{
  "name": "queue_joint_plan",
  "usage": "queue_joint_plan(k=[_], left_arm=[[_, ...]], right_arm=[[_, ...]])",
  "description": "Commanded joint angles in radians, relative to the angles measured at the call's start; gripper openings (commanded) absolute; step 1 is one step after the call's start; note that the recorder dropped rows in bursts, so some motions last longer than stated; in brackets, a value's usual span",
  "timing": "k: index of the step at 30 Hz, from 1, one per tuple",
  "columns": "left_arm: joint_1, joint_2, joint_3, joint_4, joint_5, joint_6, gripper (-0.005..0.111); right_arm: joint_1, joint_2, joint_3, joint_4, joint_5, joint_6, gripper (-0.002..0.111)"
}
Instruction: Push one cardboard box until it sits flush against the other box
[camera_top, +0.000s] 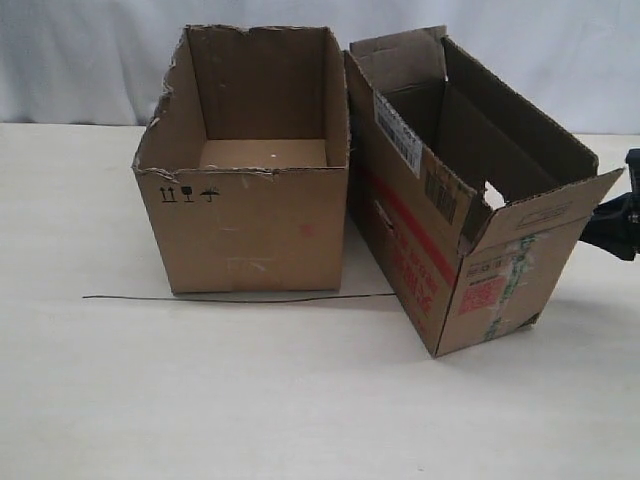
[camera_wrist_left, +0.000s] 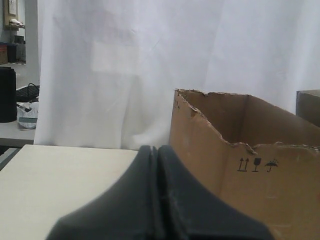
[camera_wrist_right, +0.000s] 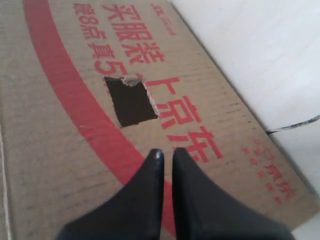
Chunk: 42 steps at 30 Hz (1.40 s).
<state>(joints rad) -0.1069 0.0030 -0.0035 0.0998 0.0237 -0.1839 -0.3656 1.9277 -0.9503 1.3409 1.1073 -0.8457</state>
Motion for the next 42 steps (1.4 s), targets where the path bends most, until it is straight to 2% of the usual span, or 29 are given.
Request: queue_joint_plan(k=[1,3,9,26,34,42], left_arm=[[-0.009,-0.003,0.004,-0.008,-0.008,-0.005,0.0],[-0.009,-0.003,0.004,-0.008,-0.008,-0.005,0.0],[-0.009,-0.003,0.004,-0.008,-0.008,-0.005,0.0],[-0.009,-0.003,0.004,-0.006,-0.008,-0.005,0.0],[-0.009,-0.003,0.004,0.002,-0.008,-0.005,0.0],[-0.009,-0.003,0.004,0.002,-0.008,-0.005,0.0]], right_arm=[[0.086,-0.011,0.002,0.019,-0.028,-0.016,0.005],[0.121,-0.011,0.002,0.046,-0.076,-0.021,0.005],[0.124,-0.003,-0.004,0.068,-0.098,-0.021,0.005],[0.125,0.009,-0.002,0.078,-0.015,-0.034,0.005],[0.206,0.009,-0.002,0.085,-0.072,-0.034,0.005],[0.163,-0.001,-0.006,0.081,-0.089,-0.064,0.005]])
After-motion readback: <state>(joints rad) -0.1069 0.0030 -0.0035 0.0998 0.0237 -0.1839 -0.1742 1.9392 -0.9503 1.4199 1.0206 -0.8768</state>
